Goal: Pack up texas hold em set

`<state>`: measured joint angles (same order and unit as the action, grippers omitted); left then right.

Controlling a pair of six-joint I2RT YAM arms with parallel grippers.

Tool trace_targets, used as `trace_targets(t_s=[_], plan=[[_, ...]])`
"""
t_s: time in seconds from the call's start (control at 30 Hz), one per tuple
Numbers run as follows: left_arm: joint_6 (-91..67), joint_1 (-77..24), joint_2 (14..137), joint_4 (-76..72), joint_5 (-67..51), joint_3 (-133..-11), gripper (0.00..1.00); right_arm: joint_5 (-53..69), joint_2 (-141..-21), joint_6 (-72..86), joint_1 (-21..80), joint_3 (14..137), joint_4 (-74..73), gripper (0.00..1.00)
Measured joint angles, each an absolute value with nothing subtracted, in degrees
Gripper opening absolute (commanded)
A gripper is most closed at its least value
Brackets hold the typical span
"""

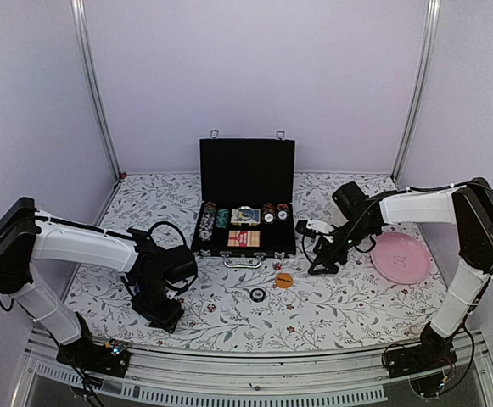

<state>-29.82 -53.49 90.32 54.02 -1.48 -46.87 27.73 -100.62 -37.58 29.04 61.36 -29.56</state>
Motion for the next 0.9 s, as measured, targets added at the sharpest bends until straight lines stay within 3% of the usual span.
trace_targets(t_s=[0.4,0.7,0.9], plan=[[-29.6,-54.2,91.7,57.0,-0.3,-52.2,0.58,27.7,-100.6,-37.6,29.2,61.4,-29.6,0.84],[-29.4,-54.3,91.4,59.5,6.7,-69.8,0.58,27.6,-100.6,-37.8,29.2,61.4,-29.6,0.84],[-27.2,-53.9,99.9,54.8,9.9,-81.9,0.58,27.7,-100.6,-37.9,29.2,61.5,-29.6,0.84]])
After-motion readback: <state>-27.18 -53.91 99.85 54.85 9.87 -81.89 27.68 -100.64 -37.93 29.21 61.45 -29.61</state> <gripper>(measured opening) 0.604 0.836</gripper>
